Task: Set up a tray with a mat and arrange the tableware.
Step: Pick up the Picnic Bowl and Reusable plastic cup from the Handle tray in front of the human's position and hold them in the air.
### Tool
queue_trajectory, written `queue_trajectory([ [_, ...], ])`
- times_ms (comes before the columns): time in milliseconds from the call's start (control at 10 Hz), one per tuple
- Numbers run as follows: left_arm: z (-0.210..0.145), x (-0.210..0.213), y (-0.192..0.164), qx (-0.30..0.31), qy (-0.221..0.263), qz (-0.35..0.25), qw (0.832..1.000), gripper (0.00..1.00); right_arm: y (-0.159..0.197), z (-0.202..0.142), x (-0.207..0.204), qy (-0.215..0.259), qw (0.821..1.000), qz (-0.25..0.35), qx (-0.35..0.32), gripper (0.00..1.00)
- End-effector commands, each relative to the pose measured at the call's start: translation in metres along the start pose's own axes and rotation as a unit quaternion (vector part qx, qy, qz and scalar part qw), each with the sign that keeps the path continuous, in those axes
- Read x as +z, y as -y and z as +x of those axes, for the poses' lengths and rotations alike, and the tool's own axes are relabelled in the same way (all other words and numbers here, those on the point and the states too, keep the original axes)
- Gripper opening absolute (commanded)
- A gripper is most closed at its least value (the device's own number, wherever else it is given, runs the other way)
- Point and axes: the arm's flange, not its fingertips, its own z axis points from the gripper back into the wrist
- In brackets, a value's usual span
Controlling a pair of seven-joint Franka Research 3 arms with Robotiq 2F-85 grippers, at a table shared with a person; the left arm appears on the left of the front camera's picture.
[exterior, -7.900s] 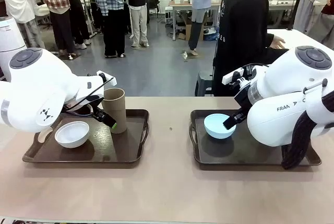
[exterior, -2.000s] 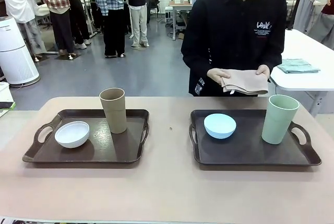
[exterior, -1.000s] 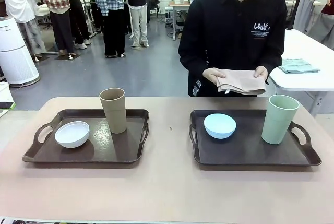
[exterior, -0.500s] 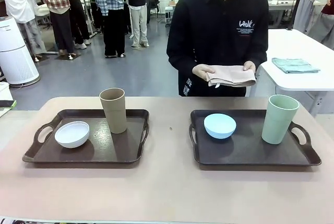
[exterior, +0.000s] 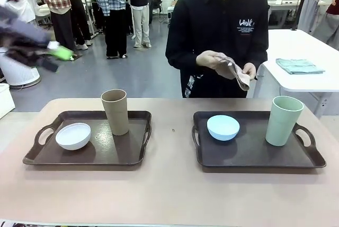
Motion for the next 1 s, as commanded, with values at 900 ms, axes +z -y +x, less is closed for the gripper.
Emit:
queue_trajectory([
  [900,0.111,-0.209,0.133,0.075,-0.09,0.213,0.97,1.0,0.099,0.018,0.026,-0.06,0.864,0.01,0.5,1.0],
])
